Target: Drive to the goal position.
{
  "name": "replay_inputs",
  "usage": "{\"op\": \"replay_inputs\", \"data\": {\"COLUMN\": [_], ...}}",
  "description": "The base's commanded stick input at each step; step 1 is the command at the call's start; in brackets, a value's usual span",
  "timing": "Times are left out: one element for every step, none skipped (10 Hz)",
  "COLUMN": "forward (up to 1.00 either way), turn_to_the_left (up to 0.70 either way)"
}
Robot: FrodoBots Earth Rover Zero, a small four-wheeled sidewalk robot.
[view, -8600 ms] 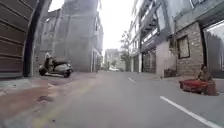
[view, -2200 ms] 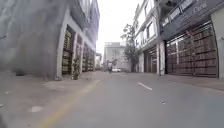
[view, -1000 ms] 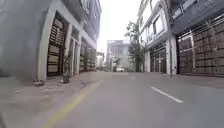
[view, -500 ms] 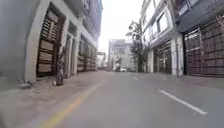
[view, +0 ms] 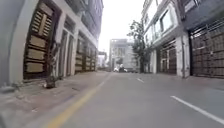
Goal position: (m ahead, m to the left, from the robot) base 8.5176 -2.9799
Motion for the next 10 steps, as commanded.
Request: {"op": "replay_inputs", "data": {"forward": [1.00, 1.00, 1.00, 1.00, 1.00, 1.00, 1.00, 1.00, 1.00, 1.00], "turn_to_the_left": [0.06, 0.06, 0.06, 0.06, 0.06, 0.06, 0.06, 0.06, 0.06, 0.06]}}
